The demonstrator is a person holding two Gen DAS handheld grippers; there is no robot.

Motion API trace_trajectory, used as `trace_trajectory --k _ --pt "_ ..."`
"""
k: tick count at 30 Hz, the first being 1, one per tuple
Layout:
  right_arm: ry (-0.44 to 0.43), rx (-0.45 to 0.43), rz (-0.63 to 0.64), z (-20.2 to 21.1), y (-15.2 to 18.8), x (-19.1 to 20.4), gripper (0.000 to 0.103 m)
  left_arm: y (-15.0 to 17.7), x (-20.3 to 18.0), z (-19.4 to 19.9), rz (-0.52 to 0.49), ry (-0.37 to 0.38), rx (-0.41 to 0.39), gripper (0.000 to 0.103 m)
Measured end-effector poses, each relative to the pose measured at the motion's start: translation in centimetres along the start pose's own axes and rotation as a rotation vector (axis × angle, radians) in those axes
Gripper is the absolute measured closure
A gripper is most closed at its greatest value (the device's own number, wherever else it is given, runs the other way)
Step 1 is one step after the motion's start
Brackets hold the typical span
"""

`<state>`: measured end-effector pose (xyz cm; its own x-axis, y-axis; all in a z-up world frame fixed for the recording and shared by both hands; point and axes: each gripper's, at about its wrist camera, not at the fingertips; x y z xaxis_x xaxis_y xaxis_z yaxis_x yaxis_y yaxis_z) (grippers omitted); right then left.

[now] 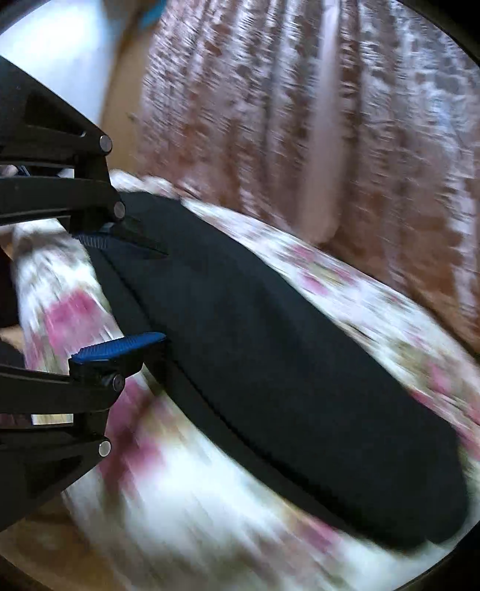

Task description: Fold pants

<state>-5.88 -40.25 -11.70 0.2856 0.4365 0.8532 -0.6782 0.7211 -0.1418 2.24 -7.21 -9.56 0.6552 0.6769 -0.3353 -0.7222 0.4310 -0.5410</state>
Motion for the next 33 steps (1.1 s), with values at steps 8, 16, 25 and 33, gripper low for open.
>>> trace_trajectory --k 8,16,25,33 --pt "-0.026 0.060 -0.092 -5.1 1.3 -0.5 0.065 0.1 0.3 -0.3 -0.007 0.010 -0.001 0.062" --pt "0.002 0.028 -0.003 -5.5 1.2 1.0 0.096 -0.2 1.2 0.0 0.046 0.032 -0.027 0.072" --pt "0.139 0.074 0.121 -4.0 2.0 1.5 0.097 0.3 3.7 3.7 0.174 0.125 -0.136 0.072" --pt "0.197 0.125 0.158 -4.5 2.3 0.2 0.097 1.7 6.7 2.9 0.269 0.002 -0.093 0.071"
Point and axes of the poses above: each gripper's, at about its wrist camera, not at the fingertips, and z roughly against the way its jaws point, x to its left, y to its underside
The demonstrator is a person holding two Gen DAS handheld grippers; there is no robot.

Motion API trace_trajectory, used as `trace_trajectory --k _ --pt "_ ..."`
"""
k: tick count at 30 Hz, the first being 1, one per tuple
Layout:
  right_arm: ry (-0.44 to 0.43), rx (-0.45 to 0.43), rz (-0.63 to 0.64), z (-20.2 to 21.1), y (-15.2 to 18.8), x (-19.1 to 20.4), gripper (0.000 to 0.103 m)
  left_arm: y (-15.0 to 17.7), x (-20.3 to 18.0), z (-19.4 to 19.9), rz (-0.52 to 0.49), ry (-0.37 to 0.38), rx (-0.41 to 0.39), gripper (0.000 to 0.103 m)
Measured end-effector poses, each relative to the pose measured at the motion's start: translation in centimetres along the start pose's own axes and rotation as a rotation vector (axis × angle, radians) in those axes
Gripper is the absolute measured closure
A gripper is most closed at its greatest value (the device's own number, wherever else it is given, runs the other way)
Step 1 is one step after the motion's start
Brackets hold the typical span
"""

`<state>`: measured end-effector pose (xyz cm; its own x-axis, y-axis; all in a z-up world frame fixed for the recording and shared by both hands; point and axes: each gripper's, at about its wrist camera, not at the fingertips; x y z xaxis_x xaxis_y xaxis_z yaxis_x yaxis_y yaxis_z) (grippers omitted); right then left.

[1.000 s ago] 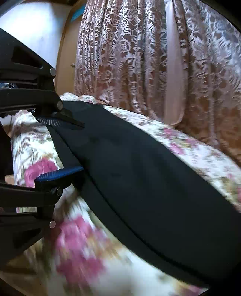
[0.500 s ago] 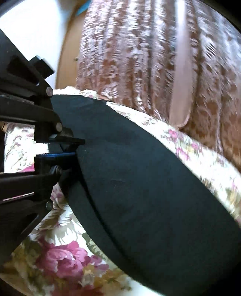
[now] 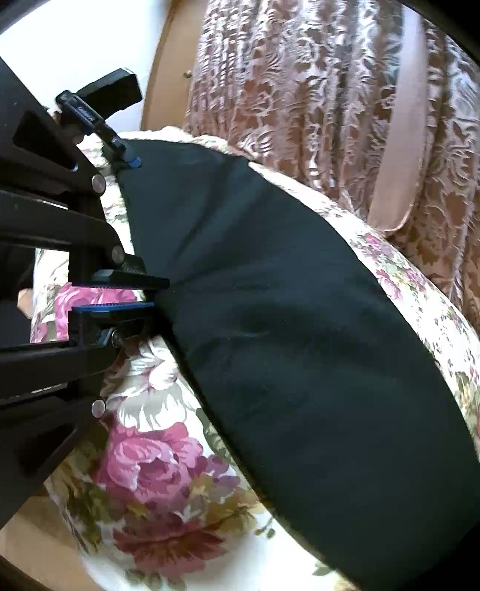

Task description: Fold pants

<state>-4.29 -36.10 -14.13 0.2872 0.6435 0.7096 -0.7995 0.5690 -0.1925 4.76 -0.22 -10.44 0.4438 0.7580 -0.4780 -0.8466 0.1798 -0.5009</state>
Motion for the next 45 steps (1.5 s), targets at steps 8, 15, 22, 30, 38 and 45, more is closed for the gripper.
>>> trace_trajectory --k 8,15,22,30,38,45 --pt "-0.035 -0.147 -0.143 4.1 0.0 -4.3 0.065 0.7 -1.0 -0.6 -0.066 -0.009 0.036 0.073" --pt "0.166 -0.494 -0.348 12.4 -3.5 -11.0 0.065 0.9 -0.7 -0.5 -0.043 -0.007 0.032 0.073" --pt "0.269 -0.578 -0.421 15.1 -8.2 -14.2 0.074 0.9 -0.5 -0.4 -0.025 -0.018 0.026 0.073" --pt "0.358 -0.557 -0.379 14.1 -10.5 -14.1 0.090 0.8 -0.3 -0.5 0.002 -0.020 0.026 0.073" --pt "0.508 -0.527 -0.325 14.2 -10.6 -12.6 0.057 1.2 -1.2 0.5 -0.036 -0.075 -0.013 0.070" --pt "0.397 -0.528 -0.048 13.7 -10.6 -3.9 0.047 0.6 0.1 3.2 0.008 -0.144 -0.131 0.067"
Point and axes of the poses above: each gripper's, at about its wrist camera, not at the fingertips, and z roughly against the way its jaws point, x to its left, y to its underside
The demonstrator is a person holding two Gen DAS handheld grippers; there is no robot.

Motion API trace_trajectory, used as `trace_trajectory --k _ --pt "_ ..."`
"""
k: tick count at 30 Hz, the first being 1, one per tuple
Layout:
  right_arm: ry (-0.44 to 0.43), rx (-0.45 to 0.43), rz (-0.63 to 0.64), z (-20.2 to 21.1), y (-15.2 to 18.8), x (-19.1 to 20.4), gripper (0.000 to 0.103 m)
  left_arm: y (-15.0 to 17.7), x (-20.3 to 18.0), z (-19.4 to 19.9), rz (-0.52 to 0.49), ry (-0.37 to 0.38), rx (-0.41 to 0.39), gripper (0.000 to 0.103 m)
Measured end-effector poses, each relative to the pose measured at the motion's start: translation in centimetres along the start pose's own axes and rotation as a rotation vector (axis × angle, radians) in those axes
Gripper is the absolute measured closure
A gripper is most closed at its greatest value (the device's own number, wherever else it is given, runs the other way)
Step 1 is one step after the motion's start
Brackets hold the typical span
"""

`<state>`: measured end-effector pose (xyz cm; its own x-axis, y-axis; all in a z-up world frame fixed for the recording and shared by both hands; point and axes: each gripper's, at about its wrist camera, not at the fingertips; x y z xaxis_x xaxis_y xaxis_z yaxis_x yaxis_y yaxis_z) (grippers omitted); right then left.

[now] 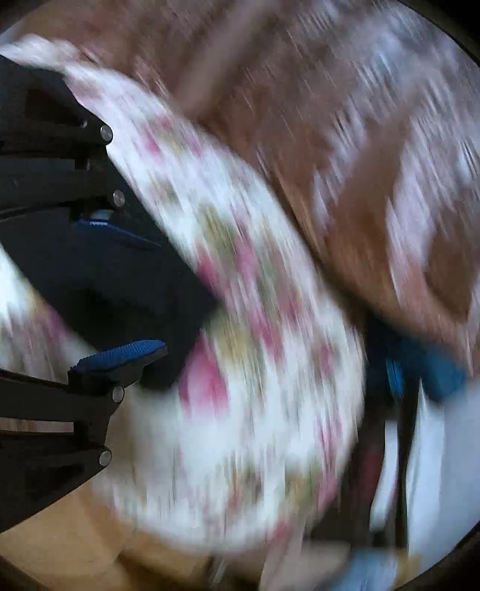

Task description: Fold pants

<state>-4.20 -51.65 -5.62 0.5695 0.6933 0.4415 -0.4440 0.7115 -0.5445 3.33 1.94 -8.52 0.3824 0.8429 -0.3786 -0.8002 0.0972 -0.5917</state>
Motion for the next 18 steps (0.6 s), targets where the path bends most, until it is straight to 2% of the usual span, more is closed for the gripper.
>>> trace_trajectory --k 1,4,5,8,11,14,18 --pt "-0.139 0.083 0.044 -1.2 0.6 2.5 0.043 -0.1 0.4 0.3 0.010 -0.008 -0.015 0.066" --pt "-0.447 0.313 0.169 -4.9 3.6 10.4 0.032 -0.3 1.5 0.8 0.026 -0.045 -0.044 0.065" --pt "-0.529 0.376 0.208 -6.1 4.7 13.1 0.028 -0.3 2.0 1.0 0.033 -0.058 -0.048 0.064" --pt "-0.703 0.550 0.298 -9.5 8.2 20.7 0.021 -0.2 3.4 1.2 0.052 -0.084 -0.051 0.058" --pt "-0.779 0.686 0.377 -13.0 11.0 27.6 0.020 0.2 4.9 1.4 0.095 -0.079 -0.049 0.058" --pt "-0.814 0.802 0.375 -17.0 12.5 32.7 0.020 0.4 5.7 1.4 0.103 -0.084 -0.045 0.058" --pt "-0.808 0.883 0.389 -21.4 13.3 37.6 0.022 0.5 6.4 1.4 0.104 -0.044 -0.037 0.058"
Point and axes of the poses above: each gripper's, at about its wrist camera, not at the fingertips, and z roughly against the way its jaws point, x to its left, y to its underside
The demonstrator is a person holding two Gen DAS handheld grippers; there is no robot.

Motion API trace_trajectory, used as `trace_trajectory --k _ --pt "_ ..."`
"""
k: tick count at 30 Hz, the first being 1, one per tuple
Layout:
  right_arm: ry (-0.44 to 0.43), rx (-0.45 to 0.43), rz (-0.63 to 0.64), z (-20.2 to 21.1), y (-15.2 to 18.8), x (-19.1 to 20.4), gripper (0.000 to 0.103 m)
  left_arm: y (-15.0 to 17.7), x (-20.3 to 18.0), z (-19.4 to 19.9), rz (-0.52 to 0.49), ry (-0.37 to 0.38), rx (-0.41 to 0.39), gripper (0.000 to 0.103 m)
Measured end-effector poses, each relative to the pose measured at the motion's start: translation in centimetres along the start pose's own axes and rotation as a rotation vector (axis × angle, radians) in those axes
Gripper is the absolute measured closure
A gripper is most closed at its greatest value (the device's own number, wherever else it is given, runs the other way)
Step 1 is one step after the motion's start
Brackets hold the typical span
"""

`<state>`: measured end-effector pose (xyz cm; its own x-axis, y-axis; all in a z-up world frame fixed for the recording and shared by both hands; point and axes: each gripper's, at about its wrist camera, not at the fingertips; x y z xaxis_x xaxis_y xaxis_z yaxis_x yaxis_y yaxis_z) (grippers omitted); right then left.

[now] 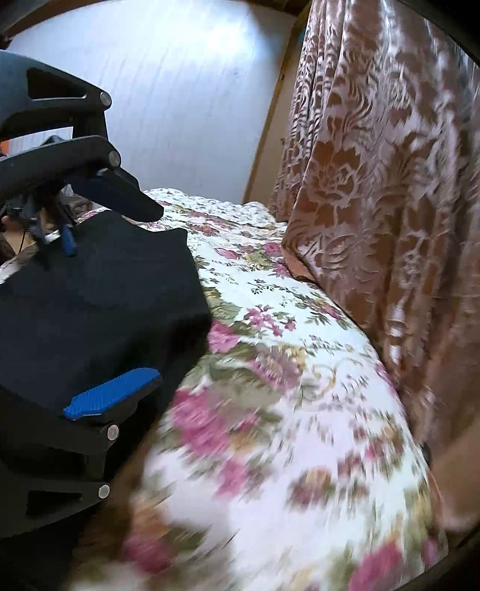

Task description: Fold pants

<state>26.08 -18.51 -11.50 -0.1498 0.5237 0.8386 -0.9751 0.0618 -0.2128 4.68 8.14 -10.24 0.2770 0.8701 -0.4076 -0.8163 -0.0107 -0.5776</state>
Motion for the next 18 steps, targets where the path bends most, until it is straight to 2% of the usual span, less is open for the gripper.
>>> trace_trajectory --k 4,7,10,13,14,16,18 --pt "0.037 0.135 0.039 -3.9 -2.1 0.2 0.035 0.1 0.6 -0.5 0.014 0.023 0.014 0.058" --pt "0.029 0.251 0.103 -5.8 -2.3 0.5 0.036 0.1 1.1 -0.7 0.030 0.037 0.016 0.058" --pt "0.002 0.304 0.131 -6.8 -2.6 0.5 0.036 0.0 1.2 -0.8 0.032 0.043 0.019 0.058" --pt "-0.007 0.324 0.154 -7.8 -3.0 0.8 0.036 -0.1 1.2 -0.8 0.024 0.042 0.023 0.058" --pt "-0.004 0.323 0.163 -8.2 -3.1 0.8 0.043 -0.1 1.2 -0.8 0.025 0.042 0.025 0.058" --pt "0.007 0.303 0.189 -8.4 -3.0 1.3 0.048 -0.1 1.4 -0.9 0.040 0.041 0.028 0.058" --pt "0.036 0.250 0.225 -7.9 -2.8 1.9 0.063 -0.2 1.6 -1.0 0.058 0.042 0.025 0.058"
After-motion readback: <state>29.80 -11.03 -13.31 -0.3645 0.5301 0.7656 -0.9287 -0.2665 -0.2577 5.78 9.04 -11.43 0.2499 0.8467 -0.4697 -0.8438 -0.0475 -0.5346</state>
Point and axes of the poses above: each gripper's, at about its wrist camera, not at the fingertips, and z roughly against the way its jaws point, x to its left, y to its underside
